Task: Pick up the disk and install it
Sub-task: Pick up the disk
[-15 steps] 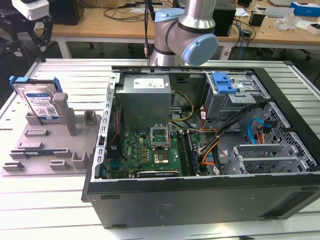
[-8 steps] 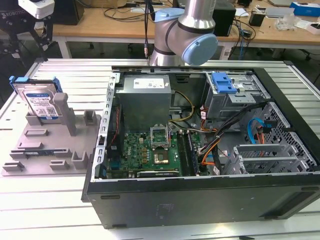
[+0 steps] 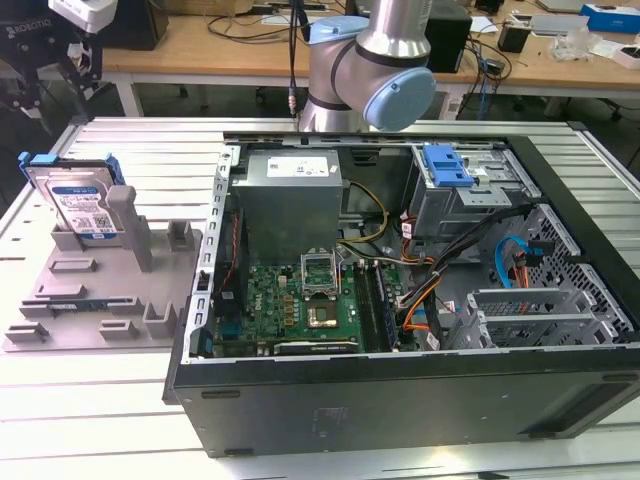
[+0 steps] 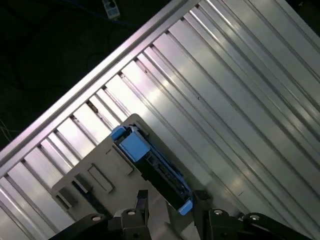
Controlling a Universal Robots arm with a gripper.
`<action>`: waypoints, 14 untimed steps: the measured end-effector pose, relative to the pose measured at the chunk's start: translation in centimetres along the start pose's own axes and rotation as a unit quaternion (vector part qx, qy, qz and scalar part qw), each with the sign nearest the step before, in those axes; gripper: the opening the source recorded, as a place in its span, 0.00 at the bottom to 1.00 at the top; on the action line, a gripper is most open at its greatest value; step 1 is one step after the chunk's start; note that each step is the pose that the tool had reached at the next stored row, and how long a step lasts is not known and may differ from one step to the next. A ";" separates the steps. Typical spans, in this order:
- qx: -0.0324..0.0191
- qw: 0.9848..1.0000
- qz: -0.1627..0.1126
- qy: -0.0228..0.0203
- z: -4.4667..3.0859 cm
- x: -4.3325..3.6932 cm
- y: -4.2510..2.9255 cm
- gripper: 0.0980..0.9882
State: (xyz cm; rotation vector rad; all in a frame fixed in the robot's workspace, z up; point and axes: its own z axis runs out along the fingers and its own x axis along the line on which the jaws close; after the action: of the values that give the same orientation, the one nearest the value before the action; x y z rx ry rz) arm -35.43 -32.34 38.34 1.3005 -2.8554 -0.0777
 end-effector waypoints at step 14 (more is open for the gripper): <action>-0.003 0.984 -0.179 0.009 0.04 0.00 0.00 0.43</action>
State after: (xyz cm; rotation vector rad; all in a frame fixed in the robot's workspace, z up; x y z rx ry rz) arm -35.43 -32.34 38.30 1.7865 -2.5681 -0.0740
